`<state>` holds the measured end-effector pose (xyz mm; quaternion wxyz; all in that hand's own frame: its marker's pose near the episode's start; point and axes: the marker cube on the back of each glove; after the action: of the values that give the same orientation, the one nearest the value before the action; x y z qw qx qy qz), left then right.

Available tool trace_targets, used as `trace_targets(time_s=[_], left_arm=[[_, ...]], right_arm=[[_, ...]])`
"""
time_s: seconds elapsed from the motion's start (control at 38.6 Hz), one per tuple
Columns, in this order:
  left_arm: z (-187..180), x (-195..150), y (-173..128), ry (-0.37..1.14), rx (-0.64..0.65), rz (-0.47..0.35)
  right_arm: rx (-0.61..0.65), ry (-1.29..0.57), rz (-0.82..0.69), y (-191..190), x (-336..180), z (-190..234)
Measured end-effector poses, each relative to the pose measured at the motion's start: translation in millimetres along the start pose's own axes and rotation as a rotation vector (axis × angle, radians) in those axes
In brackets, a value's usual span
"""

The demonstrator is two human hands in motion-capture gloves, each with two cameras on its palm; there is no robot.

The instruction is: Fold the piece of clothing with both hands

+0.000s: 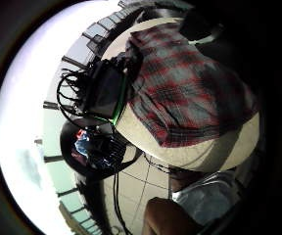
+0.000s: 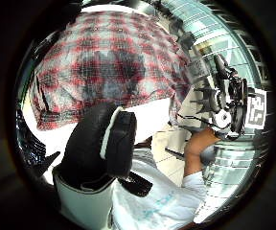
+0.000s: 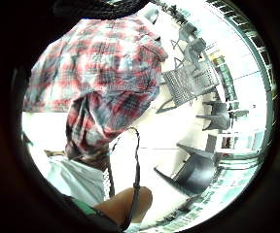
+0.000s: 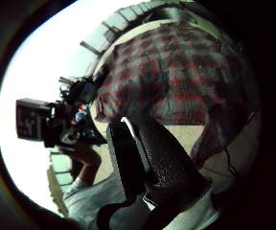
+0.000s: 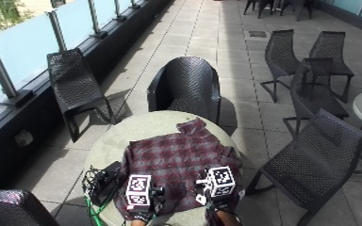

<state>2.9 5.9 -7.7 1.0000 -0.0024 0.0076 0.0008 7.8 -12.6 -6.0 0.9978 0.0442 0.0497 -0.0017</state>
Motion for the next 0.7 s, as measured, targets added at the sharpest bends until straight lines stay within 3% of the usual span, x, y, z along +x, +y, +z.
trace_targets(time_s=[0.08, 0.39, 0.6, 0.7], left_arm=[[-2.0, -1.3, 3.4, -0.009, -0.016, -0.002], [8.1, -7.3, 9.8, -0.017, -0.012, 0.001], [89.9, -34.0, 8.0, -0.027, -0.200, -0.003], [112.5, -41.8, 2.7, 0.007, -0.134, 0.001]], right_arm=[[-0.098, -0.084, -0.007, 12.8, -12.7, 4.8], [-0.128, -0.059, -0.008, 16.0, -5.7, 15.9], [-0.385, -0.007, 0.039, 33.4, 29.9, 94.8], [-0.427, -0.023, 0.065, 32.8, 46.4, 118.2]])
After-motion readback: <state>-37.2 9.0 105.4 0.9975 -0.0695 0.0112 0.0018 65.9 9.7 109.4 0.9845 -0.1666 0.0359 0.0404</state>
